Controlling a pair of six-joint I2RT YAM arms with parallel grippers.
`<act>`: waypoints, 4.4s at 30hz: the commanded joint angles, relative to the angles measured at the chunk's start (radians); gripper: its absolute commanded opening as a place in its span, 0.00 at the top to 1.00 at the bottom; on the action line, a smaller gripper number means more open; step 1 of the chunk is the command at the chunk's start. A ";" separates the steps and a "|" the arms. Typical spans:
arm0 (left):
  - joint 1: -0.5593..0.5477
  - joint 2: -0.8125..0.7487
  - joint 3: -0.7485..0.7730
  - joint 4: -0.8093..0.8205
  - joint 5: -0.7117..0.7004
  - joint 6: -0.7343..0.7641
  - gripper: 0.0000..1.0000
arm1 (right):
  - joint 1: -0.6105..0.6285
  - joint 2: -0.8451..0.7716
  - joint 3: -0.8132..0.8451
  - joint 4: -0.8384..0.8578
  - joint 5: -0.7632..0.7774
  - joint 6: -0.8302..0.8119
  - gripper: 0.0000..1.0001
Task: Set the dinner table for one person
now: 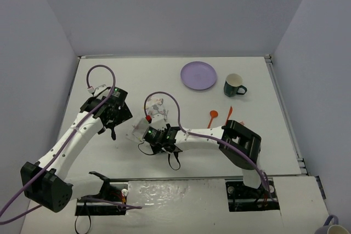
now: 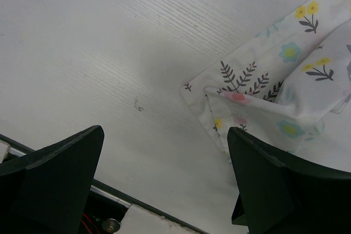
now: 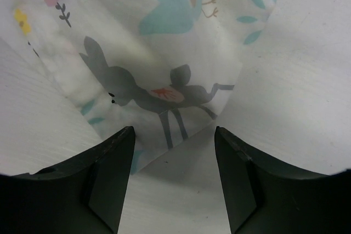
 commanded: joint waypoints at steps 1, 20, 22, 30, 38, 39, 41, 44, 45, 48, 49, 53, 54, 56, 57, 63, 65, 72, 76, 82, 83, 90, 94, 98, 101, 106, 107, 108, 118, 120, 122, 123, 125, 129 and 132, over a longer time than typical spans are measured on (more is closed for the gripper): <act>0.015 0.003 0.014 0.025 0.001 0.025 0.05 | 0.010 0.009 0.046 0.033 -0.020 0.009 0.52; 0.032 0.211 -0.050 0.127 0.188 0.161 0.68 | -0.012 -0.125 0.020 -0.059 0.060 0.031 1.00; 0.034 0.279 -0.062 0.183 0.254 0.165 0.63 | -0.043 -0.154 0.031 -0.095 0.085 0.010 1.00; 0.034 0.420 -0.091 0.289 0.382 0.161 0.24 | -0.155 -0.246 -0.013 -0.115 0.084 0.000 1.00; 0.034 0.508 -0.080 0.332 0.368 0.135 0.55 | -0.162 -0.277 -0.034 -0.102 0.087 -0.007 1.00; 0.034 0.526 -0.077 0.334 0.368 0.132 0.56 | -0.163 -0.280 -0.036 -0.099 0.084 -0.012 1.00; 0.034 0.557 -0.075 0.354 0.377 0.132 0.56 | -0.166 -0.292 -0.044 -0.099 0.083 -0.014 1.00; 0.032 0.582 -0.080 0.385 0.388 0.128 0.56 | -0.171 -0.309 -0.048 -0.097 0.082 -0.010 1.00; 0.032 0.589 -0.081 0.391 0.393 0.127 0.56 | -0.172 -0.313 -0.050 -0.097 0.080 -0.009 1.00; 0.032 0.609 -0.080 0.397 0.400 0.133 0.59 | -0.174 -0.323 -0.053 -0.097 0.078 -0.006 1.00; 0.032 0.612 -0.080 0.397 0.398 0.132 0.62 | -0.175 -0.324 -0.053 -0.097 0.077 -0.005 1.00; 0.032 0.608 -0.087 0.407 0.391 0.134 0.80 | -0.176 -0.329 -0.056 -0.091 0.062 -0.003 1.00; 0.032 0.607 -0.089 0.416 0.396 0.135 0.86 | -0.176 -0.329 -0.057 -0.090 0.058 -0.002 1.00; 0.032 0.606 -0.094 0.427 0.404 0.140 0.96 | -0.176 -0.329 -0.059 -0.089 0.054 -0.001 1.00; 0.032 0.607 -0.096 0.431 0.408 0.143 1.00 | -0.176 -0.329 -0.061 -0.088 0.053 0.000 1.00; 0.034 0.553 -0.100 0.417 0.394 0.144 1.00 | -0.176 -0.346 -0.078 -0.088 0.066 -0.006 1.00; 0.037 0.489 -0.064 0.359 0.354 0.151 1.00 | -0.186 -0.366 -0.076 -0.091 0.086 -0.039 1.00; 0.095 0.340 0.191 0.118 0.244 0.223 1.00 | -0.363 -0.457 0.015 -0.122 0.137 -0.181 1.00; 0.143 0.392 0.372 0.022 0.235 0.279 1.00 | -0.508 -0.429 0.095 -0.121 0.044 -0.214 1.00; 0.203 0.479 0.547 -0.039 0.261 0.338 1.00 | -0.608 -0.338 0.223 -0.125 0.026 -0.246 1.00; 0.211 0.483 0.563 -0.041 0.265 0.347 1.00 | -0.619 -0.331 0.239 -0.125 0.029 -0.247 1.00; 0.328 0.536 0.706 -0.070 0.339 0.386 1.00 | -0.702 -0.231 0.406 -0.116 -0.058 -0.260 1.00; 0.358 0.638 0.962 -0.172 0.338 0.415 1.00 | -0.739 -0.155 0.537 -0.119 -0.135 -0.264 1.00; 0.357 0.689 1.117 -0.262 0.324 0.429 1.00 | -0.745 -0.138 0.561 -0.117 -0.187 -0.270 1.00; 0.356 0.663 1.044 -0.231 0.337 0.431 1.00 | -0.745 -0.155 0.515 -0.117 -0.221 -0.264 1.00; 0.357 0.544 0.772 -0.126 0.324 0.429 1.00 | -0.736 -0.206 0.383 -0.117 -0.258 -0.227 1.00; 0.357 0.525 0.744 -0.116 0.319 0.425 1.00 | -0.732 -0.220 0.353 -0.117 -0.268 -0.220 1.00; 0.357 0.504 0.704 -0.099 0.320 0.420 1.00 | -0.727 -0.234 0.324 -0.117 -0.282 -0.214 1.00; 0.356 0.232 0.380 -0.073 0.287 0.403 1.00 | -0.601 -0.431 0.037 -0.160 -0.260 -0.128 0.91; 0.355 0.194 0.369 -0.113 0.245 0.406 0.88 | -0.572 -0.453 0.022 -0.201 -0.242 -0.100 0.56; 0.355 0.162 0.359 -0.132 0.229 0.409 0.59 | -0.562 -0.463 0.027 -0.262 -0.205 -0.071 0.45; 0.355 0.146 0.357 -0.142 0.222 0.408 0.47 | -0.555 -0.472 0.034 -0.283 -0.182 -0.062 0.41; 0.355 0.115 0.353 -0.155 0.209 0.405 0.30 | -0.546 -0.496 0.047 -0.312 -0.140 -0.049 0.34; 0.356 0.065 0.356 -0.167 0.214 0.386 0.26 | -0.540 -0.534 0.092 -0.319 -0.127 -0.050 0.32; 0.355 0.008 0.340 -0.148 0.229 0.366 0.27 | -0.534 -0.497 0.109 -0.258 -0.163 -0.073 0.43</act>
